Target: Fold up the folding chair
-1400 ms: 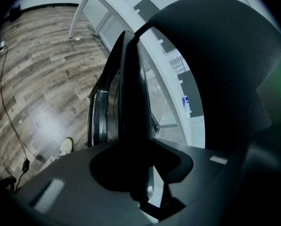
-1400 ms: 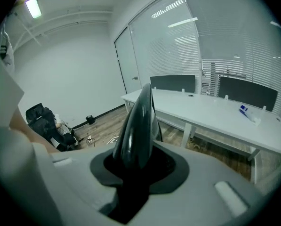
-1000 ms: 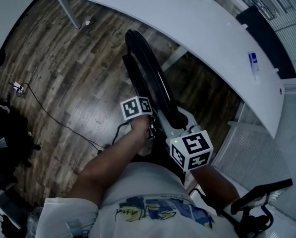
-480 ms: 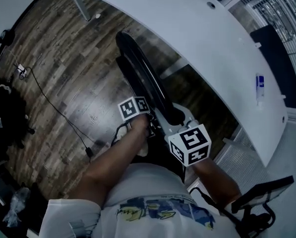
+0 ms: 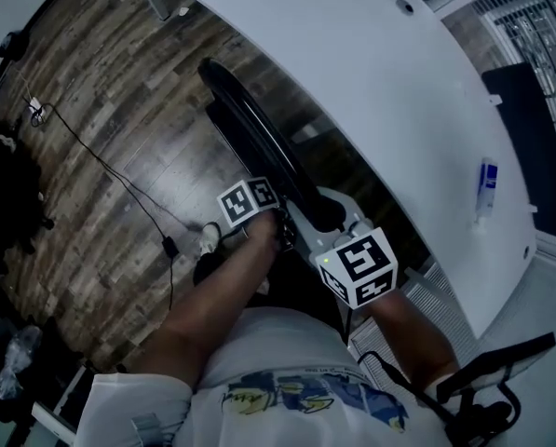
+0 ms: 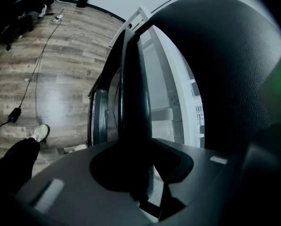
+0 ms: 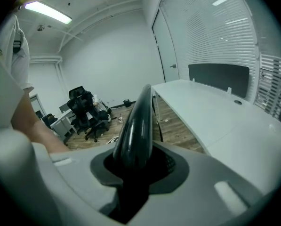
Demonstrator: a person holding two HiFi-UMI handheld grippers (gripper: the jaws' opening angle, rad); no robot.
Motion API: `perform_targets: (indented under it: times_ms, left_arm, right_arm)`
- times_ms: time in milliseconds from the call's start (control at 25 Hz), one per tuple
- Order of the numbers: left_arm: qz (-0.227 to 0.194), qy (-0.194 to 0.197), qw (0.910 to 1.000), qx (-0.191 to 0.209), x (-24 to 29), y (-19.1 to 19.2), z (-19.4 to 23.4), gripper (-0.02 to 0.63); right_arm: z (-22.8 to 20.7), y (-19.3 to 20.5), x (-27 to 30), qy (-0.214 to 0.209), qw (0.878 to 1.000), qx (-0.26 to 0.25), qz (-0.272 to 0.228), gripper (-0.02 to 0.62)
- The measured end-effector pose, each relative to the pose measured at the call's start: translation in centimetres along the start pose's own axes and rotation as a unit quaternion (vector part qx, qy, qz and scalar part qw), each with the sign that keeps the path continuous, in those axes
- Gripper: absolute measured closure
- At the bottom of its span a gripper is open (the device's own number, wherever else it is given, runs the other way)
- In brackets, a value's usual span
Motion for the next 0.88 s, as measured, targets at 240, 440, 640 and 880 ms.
perform_targets:
  times_ms: [240,440,640,880]
  left_arm:
    - [-0.006,-0.008,0.9998,-0.016,2.2,0.1,-2.3,0.477]
    - [-0.009,-0.014,0.9995,-0.029,3.3,0.3,-3.8,0.477]
    - [-0.001,-0.015,0.9993,-0.035,4.7,0.8,-5.1,0.476]
    - [0.003,-0.012,0.9994,-0.031,6.2,0.2,-6.5,0.476]
  right_arm:
    - [-3.8,0.1,-1.5,-0.026,1.000,-0.007,0.005,0.505]
    - [-5.7,0.2,-2.5,-0.046,0.999,-0.017,0.006,0.505]
    - [-7.9,0.6,-3.6,-0.060,0.998,-0.024,0.008,0.505]
    - [-10.6,0.5,-4.0,-0.067,0.998,-0.020,0.004,0.505]
Point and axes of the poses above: the fingertips, and each gripper's own axes: x forward along the fingers, z to its left, y out of its underside, the point moved 3 cm from there along -x, backward along the fingers, and after that the axes turned 9 degrees about -y, right-handed, at the moved point
